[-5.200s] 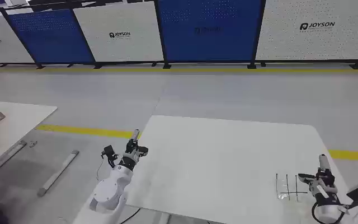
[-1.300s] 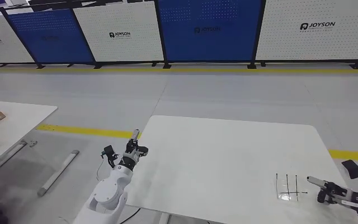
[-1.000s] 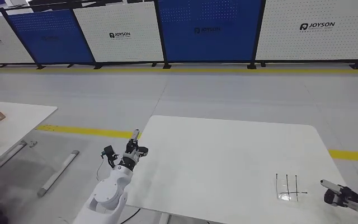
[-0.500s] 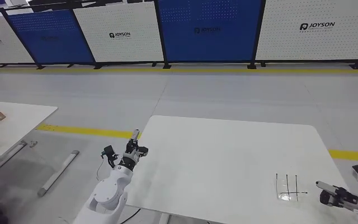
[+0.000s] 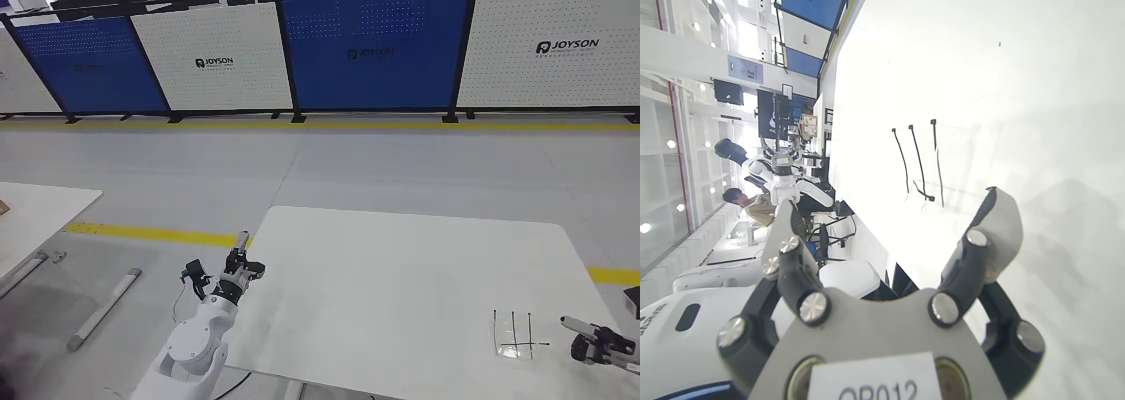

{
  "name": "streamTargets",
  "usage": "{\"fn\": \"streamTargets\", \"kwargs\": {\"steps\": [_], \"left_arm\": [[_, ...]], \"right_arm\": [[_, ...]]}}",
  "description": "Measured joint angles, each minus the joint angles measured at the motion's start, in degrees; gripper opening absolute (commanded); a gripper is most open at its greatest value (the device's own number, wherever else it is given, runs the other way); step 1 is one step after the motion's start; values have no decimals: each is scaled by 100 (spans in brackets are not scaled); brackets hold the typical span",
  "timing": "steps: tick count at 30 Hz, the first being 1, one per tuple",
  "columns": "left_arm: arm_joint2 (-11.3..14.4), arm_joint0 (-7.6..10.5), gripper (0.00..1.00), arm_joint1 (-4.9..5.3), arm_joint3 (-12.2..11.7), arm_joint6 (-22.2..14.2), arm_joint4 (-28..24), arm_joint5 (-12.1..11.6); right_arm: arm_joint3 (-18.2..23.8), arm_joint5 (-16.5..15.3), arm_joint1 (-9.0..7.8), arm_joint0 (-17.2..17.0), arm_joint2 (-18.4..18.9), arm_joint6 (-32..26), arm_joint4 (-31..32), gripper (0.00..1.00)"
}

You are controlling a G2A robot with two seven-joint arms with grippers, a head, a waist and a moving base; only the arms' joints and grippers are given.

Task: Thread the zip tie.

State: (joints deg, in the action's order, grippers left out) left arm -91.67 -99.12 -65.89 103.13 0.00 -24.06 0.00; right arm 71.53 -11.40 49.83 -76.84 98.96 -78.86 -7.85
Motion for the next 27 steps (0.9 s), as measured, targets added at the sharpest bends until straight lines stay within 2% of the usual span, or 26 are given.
{"fn": "streamTargets", "kwargs": {"steps": [15, 18, 21, 27], "left_arm": [[0, 0, 100, 0, 0, 0, 0, 0], [0, 0, 100, 0, 0, 0, 0, 0], [0, 0, 100, 0, 0, 0, 0, 0], [0, 0, 100, 0, 0, 0, 0, 0]], "right_arm": [[11, 8, -4, 6, 3, -8, 11, 100], [160, 211, -55, 82, 15, -68, 285, 100], [253, 356, -97, 144, -130, -81, 451, 100], [200, 387, -200, 415, -822, -78, 569, 100]]}}
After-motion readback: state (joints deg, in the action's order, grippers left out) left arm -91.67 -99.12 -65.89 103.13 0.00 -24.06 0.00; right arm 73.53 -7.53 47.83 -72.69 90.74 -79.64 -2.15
